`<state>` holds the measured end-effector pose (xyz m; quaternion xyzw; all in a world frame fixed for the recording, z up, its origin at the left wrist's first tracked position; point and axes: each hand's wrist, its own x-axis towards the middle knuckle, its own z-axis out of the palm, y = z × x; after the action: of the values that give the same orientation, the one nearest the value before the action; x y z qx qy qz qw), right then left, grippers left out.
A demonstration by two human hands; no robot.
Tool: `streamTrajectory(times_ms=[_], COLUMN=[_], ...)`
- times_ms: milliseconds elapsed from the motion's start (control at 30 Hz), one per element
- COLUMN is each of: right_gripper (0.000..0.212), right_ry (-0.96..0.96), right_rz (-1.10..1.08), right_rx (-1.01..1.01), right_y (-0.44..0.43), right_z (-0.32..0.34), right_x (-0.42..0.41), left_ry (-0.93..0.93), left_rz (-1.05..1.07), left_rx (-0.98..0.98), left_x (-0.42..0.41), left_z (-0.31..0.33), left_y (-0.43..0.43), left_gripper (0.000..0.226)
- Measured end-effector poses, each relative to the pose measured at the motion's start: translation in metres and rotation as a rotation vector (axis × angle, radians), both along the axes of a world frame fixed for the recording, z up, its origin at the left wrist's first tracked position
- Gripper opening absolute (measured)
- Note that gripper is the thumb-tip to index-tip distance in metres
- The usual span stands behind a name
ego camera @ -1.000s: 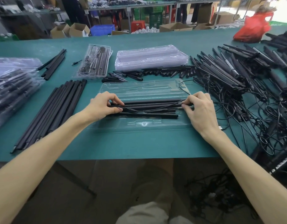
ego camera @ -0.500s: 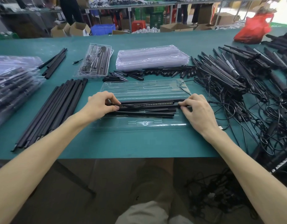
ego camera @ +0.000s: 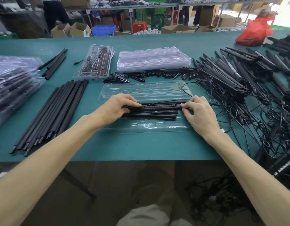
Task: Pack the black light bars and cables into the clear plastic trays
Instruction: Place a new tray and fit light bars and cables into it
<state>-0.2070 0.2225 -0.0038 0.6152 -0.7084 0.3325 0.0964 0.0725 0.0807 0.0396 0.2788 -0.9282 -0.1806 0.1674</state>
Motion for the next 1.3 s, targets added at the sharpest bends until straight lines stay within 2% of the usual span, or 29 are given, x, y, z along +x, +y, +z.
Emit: streamTrajectory(times_ms=[100,200,267,500,667,867,1033,1300], right_gripper=[0.017,0.018,0.018,0.018,0.020,0.027,0.028,0.024], right_ry=[0.007,0.013,0.014,0.000,-0.023,-0.056,-0.053,-0.040], right_rz=[0.003,0.002,0.002,-0.002,-0.006,-0.014,-0.020,-0.027], right_rx=[0.005,0.007,0.005,0.008,0.008,0.020,0.024,0.015], right_y=[0.000,0.000,0.000,0.000,0.000,-0.001,-0.001,0.000], right_z=[0.000,0.000,0.000,0.001,0.001,0.003,0.003,0.001], right_x=[0.001,0.000,0.001,0.001,0.002,0.004,0.004,0.004], left_ry=[-0.114,-0.256,-0.273,-0.230,-0.180,-0.055,0.095,0.131], left_rz=[-0.059,-0.098,-0.094,-0.061,-0.058,-0.006,-0.026,-0.018], left_rx=[-0.041,-0.168,-0.212,-0.133,-0.109,-0.064,-0.091,-0.055], left_x=[-0.002,-0.005,-0.004,-0.002,-0.008,-0.020,-0.030,-0.044], left_z=[0.002,0.003,0.001,0.001,0.004,-0.006,-0.021,-0.028], left_y=[-0.004,-0.004,-0.003,-0.004,-0.004,-0.004,0.003,0.011], left_gripper=[0.051,0.062,0.066,0.058,0.030,0.019,0.022,0.029])
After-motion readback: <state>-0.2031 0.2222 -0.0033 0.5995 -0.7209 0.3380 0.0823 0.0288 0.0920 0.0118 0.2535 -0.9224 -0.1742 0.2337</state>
